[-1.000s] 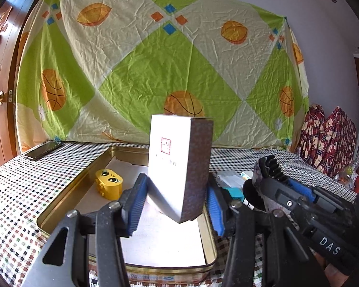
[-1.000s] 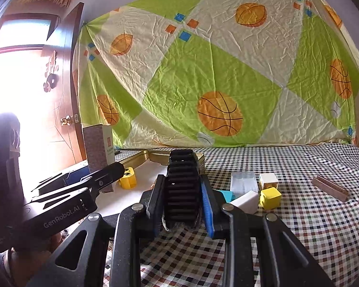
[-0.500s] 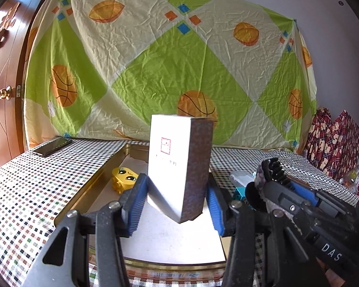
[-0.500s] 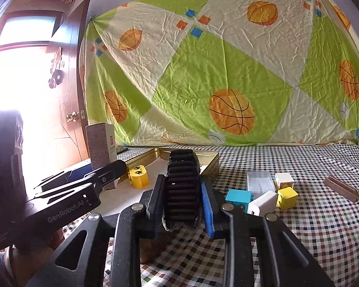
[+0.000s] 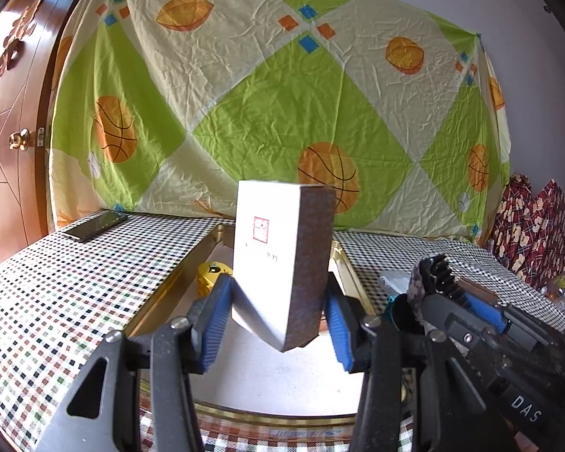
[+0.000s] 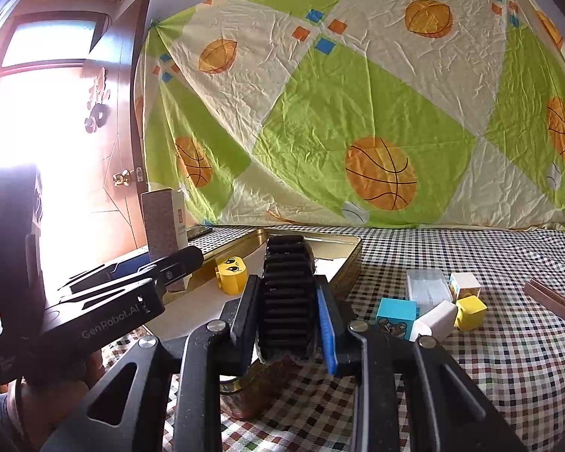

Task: Organize rigid objects
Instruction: 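Lower the white box into the tray with the left tool while the right tool releases the black object there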

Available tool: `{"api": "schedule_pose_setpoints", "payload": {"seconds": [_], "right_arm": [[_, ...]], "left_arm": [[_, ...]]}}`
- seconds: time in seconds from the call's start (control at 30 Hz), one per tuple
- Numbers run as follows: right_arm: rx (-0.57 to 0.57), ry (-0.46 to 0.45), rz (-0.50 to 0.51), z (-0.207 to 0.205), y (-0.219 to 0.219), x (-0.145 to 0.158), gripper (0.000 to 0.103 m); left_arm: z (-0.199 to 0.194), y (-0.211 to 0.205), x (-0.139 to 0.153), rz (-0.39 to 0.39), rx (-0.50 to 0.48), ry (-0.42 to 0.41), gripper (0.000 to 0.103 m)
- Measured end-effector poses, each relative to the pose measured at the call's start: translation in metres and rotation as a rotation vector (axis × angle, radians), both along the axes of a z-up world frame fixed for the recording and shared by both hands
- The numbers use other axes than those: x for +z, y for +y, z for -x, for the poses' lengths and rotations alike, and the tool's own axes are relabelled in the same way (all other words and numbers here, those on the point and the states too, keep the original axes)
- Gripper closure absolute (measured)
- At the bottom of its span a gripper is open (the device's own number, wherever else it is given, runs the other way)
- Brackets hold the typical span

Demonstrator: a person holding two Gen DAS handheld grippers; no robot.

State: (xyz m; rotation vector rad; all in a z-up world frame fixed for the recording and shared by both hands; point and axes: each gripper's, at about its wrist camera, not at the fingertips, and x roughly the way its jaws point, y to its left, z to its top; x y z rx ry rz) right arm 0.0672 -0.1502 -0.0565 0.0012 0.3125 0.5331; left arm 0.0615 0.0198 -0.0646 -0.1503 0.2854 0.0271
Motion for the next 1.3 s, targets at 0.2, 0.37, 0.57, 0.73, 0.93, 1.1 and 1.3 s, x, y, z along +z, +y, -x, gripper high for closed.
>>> {"api": "schedule_pose_setpoints", "payload": {"seconds": [0.2,0.37,0.57,0.73,0.93,1.1,1.3], "right_arm": [[0.018,0.004,0.002,0.001,0.007,0.0,0.073],[0.029,0.008,0.003,0.002,0.012,-0.001,0.073],[0.043,0.008,0.009,0.002,0.017,-0.001,0.073],[0.052,0.015,0.012,0.001,0.021,0.0,0.073],[0.061,0.017,0.015,0.0,0.025,0.0,0.073],[0.079,0.024,0.022,-0.001,0.03,0.0,0.073],[0.096,0.045,0.026,-0.004,0.034,-0.001,0.073]], "left_arm": [[0.0,0.008,-0.001,0.002,0.014,0.004,0.056],[-0.002,0.012,-0.001,0.004,0.016,0.011,0.056],[-0.003,0.019,-0.001,0.007,0.026,0.018,0.056],[-0.003,0.024,-0.002,0.009,0.03,0.022,0.056],[-0.005,0.029,-0.003,0.007,0.034,0.035,0.056],[-0.006,0.032,-0.003,0.002,0.035,0.043,0.056],[-0.013,0.037,-0.004,-0.006,0.028,0.072,0.056]]}}
